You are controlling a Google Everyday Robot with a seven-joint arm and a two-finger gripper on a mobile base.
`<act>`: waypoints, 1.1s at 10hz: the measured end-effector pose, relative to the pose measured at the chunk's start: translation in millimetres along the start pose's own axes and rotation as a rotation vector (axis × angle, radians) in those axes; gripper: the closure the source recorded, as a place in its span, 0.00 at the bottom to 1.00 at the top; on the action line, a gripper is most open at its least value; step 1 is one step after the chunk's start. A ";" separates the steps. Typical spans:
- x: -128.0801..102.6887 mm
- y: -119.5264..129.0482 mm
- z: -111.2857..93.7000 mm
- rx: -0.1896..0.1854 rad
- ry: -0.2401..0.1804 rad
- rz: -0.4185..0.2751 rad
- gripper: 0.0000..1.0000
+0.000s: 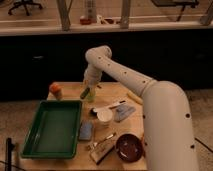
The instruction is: Place pepper in plastic cup
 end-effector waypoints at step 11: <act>25.8 -14.9 37.3 -0.062 -0.027 0.052 0.24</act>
